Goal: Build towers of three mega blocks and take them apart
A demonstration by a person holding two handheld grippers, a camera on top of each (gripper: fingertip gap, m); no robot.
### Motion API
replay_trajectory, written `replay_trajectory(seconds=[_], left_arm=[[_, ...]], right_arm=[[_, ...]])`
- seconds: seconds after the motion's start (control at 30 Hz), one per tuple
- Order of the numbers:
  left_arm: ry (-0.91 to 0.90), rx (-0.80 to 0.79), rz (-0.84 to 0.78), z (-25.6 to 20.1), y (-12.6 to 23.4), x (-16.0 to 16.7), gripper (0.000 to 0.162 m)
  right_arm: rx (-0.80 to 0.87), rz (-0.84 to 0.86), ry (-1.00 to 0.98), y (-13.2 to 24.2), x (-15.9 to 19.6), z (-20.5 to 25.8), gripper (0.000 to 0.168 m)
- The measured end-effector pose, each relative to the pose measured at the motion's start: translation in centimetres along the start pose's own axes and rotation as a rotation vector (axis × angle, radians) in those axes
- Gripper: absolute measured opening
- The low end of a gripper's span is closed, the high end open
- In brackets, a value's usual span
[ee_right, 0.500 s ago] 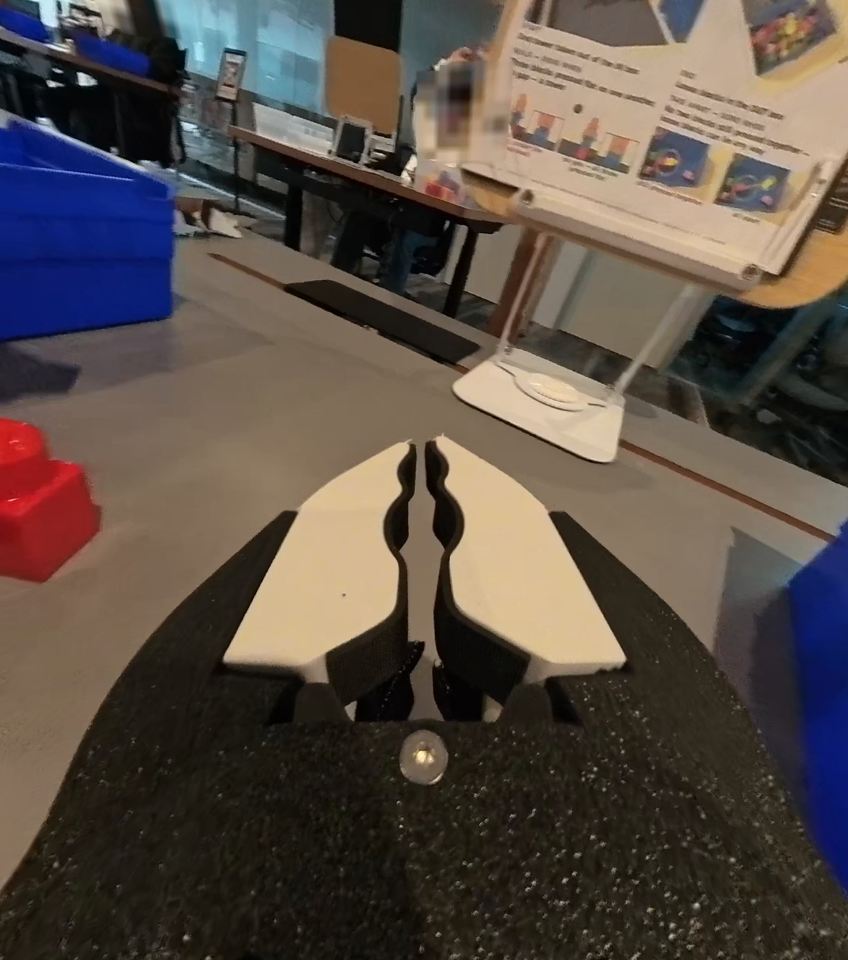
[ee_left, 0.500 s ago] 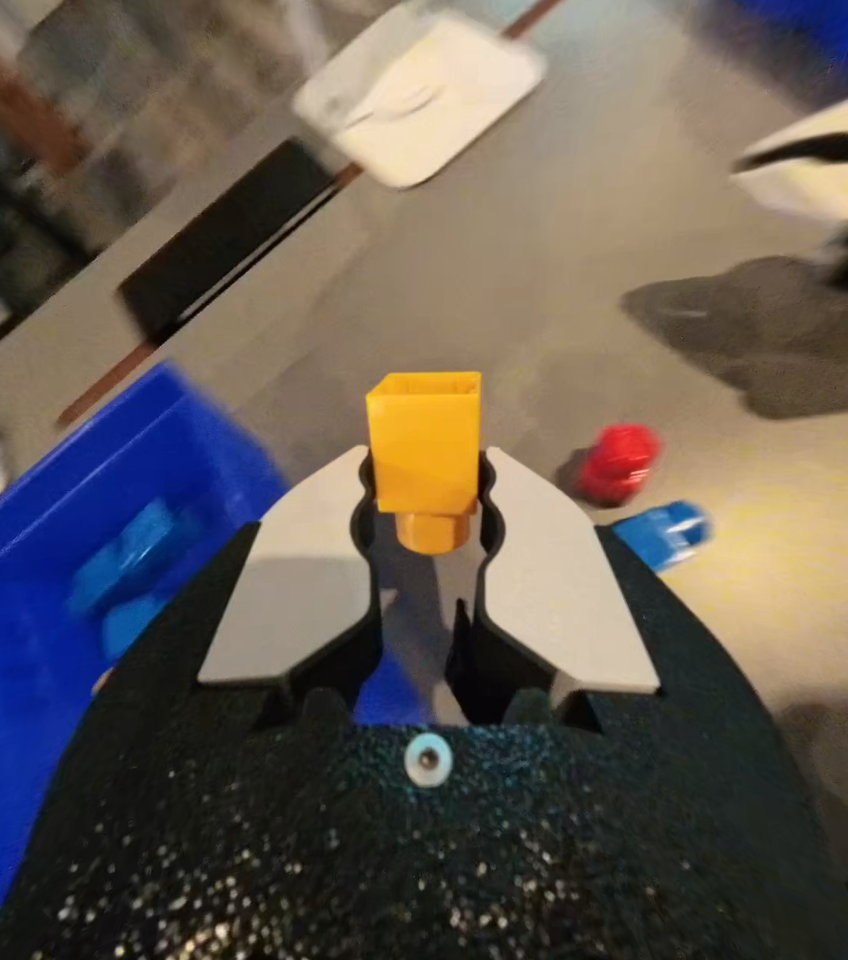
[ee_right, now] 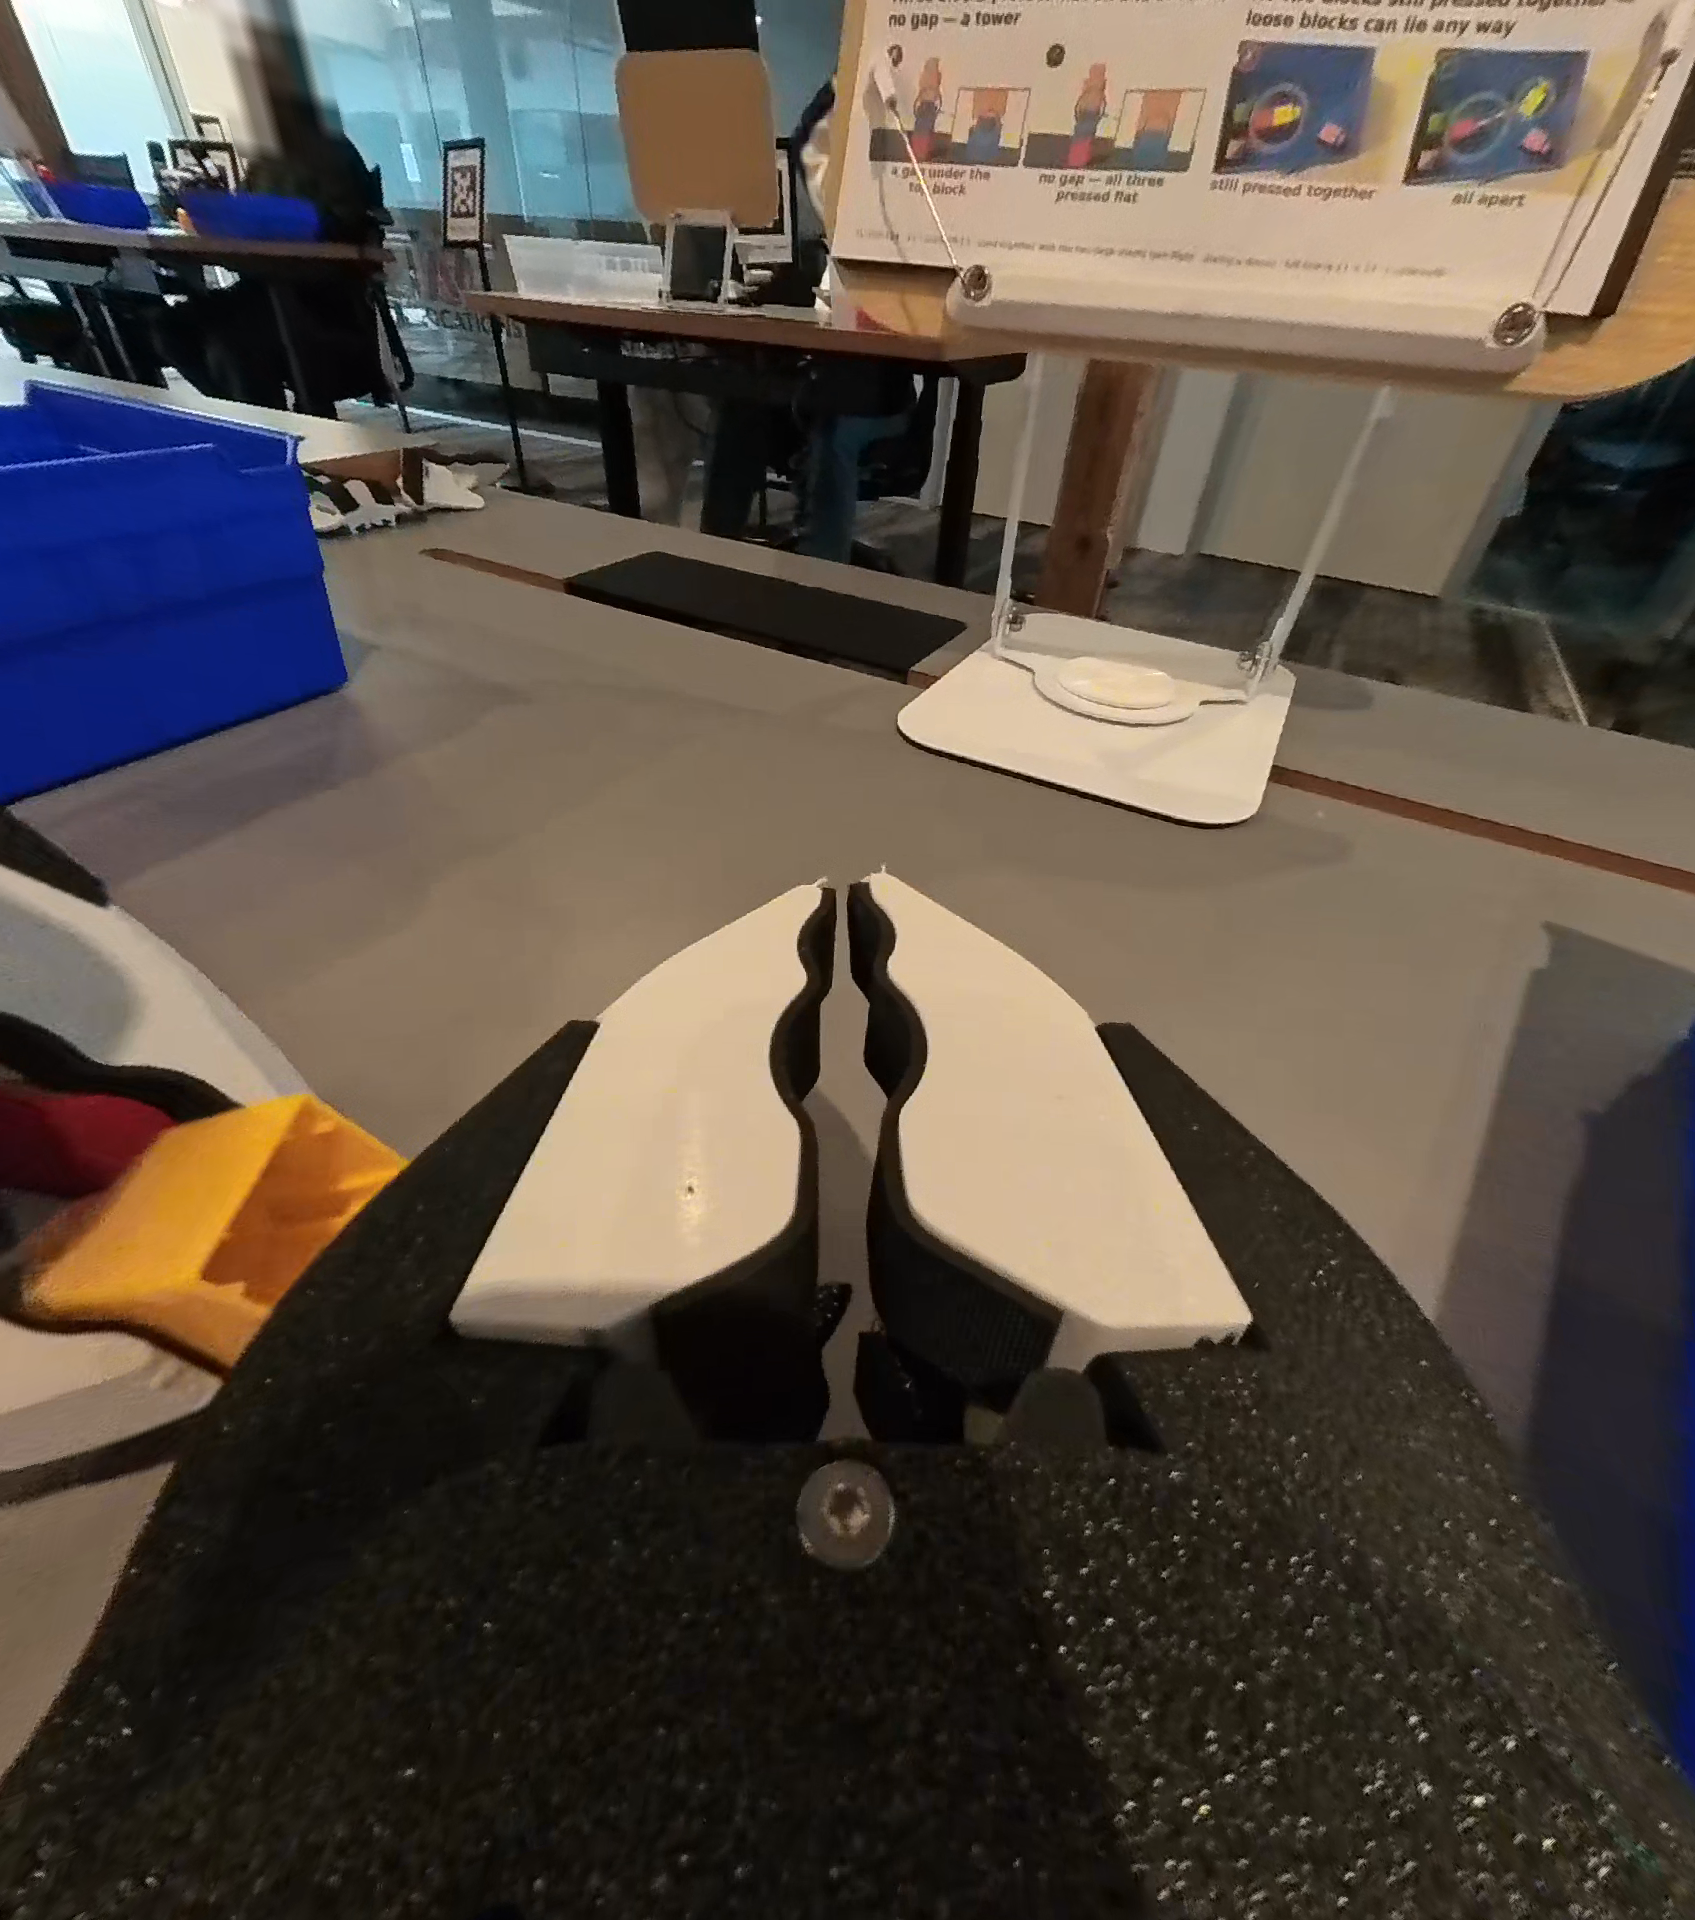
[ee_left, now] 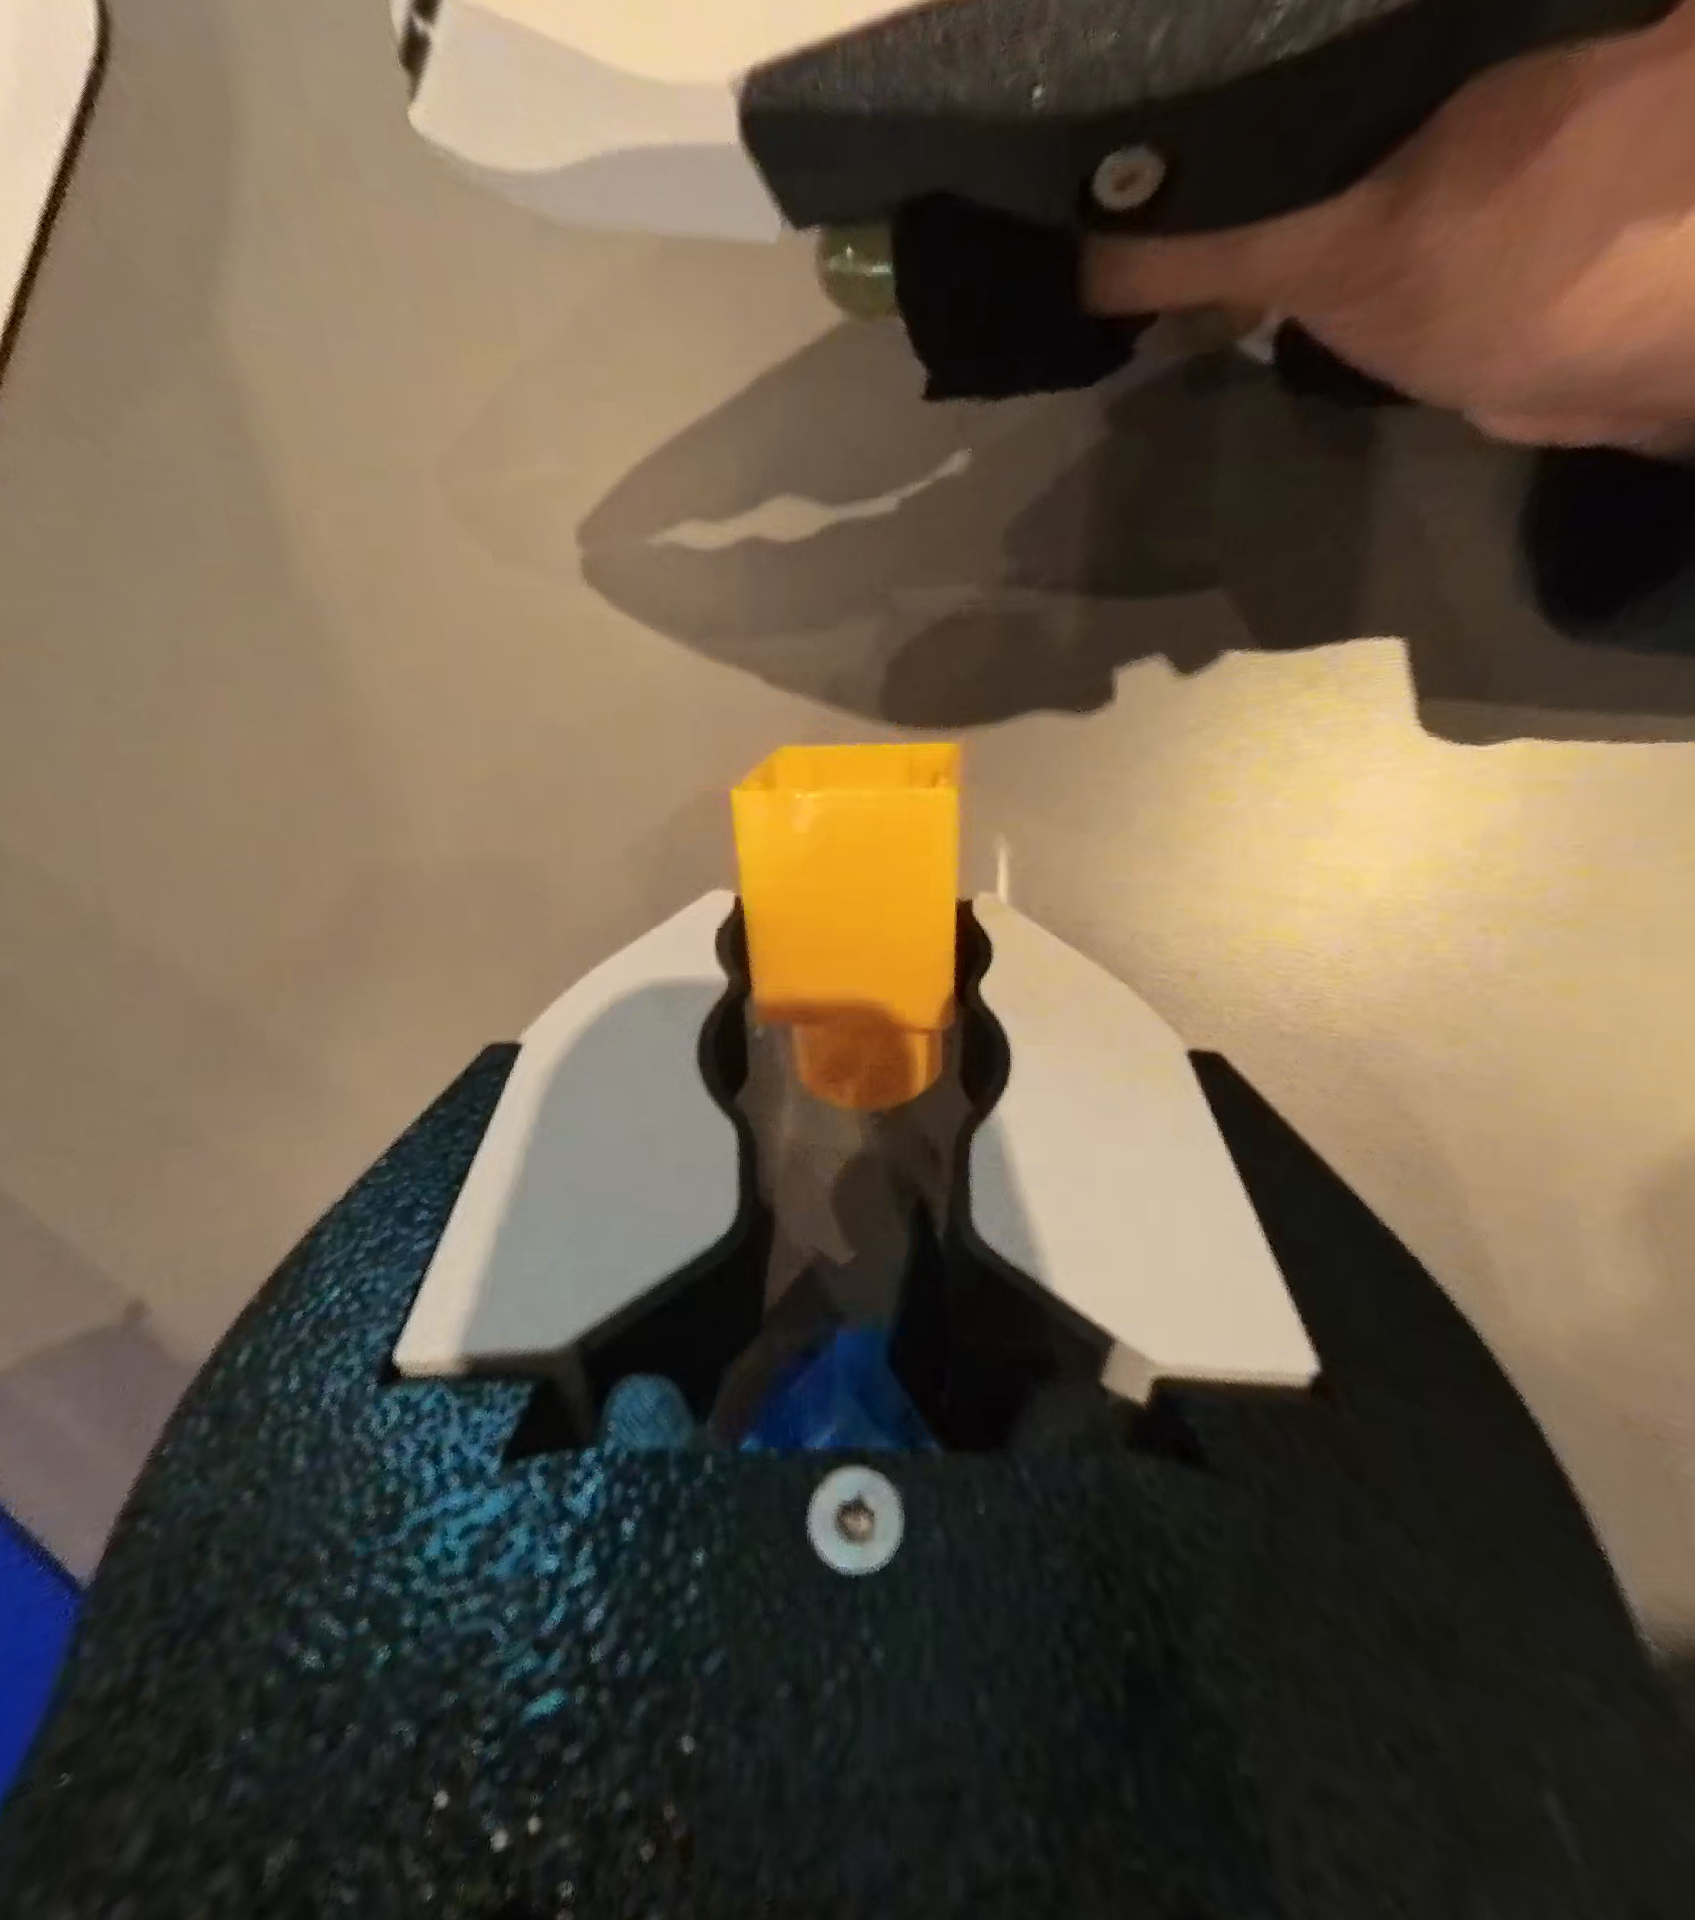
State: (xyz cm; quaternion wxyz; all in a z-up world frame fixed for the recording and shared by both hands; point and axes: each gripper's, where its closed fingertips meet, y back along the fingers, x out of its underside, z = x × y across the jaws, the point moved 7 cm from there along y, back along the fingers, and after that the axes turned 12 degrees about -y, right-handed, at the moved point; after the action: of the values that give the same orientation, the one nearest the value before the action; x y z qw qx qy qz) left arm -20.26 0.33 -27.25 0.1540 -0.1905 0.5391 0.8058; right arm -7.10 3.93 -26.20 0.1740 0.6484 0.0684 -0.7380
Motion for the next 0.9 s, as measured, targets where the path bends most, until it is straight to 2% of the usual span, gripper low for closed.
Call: replay_trajectory(seconds=[0.03,0.2,0.33,0.5,0.6,0.7,0.73,0.9], left_arm=[[0.005,0.002,0.001,0.0,-0.3,0.0,0.037],[0.030,0.015,0.009,0.2,-1.3,0.2,0.038],[0.057,0.007,-0.003,0.4,-1.7,0.4,0.039],[0.084,-0.044,-0.072,0.8,-1.2,0.4,0.057],[0.091,-0.104,-0.115,1.0,0.4,0.8,0.063],[0.114,-0.177,-0.170,1.4,2.9,1.9,0.063],[0.132,-0.208,-0.193,1.5,3.9,2.5,0.063],[0.280,-0.320,-0.275,2.7,8.6,7.6,0.051]], right_arm=[[-0.003,0.001,0.002,0.0,0.0,0.0,0.002],[0.001,-0.027,0.004,0.1,-0.1,0.0,0.006],[-0.009,-0.044,-0.008,0.1,-0.2,0.1,0.019],[-0.012,-0.047,-0.013,0.0,-0.2,0.1,0.028],[0.002,-0.043,-0.008,0.0,-0.2,0.0,0.025],[0.036,-0.041,0.004,0.0,-0.2,-0.1,0.005],[0.042,-0.040,0.010,0.0,-0.1,-0.1,0.005],[0.026,-0.014,0.035,-0.2,0.1,0.3,0.001]])
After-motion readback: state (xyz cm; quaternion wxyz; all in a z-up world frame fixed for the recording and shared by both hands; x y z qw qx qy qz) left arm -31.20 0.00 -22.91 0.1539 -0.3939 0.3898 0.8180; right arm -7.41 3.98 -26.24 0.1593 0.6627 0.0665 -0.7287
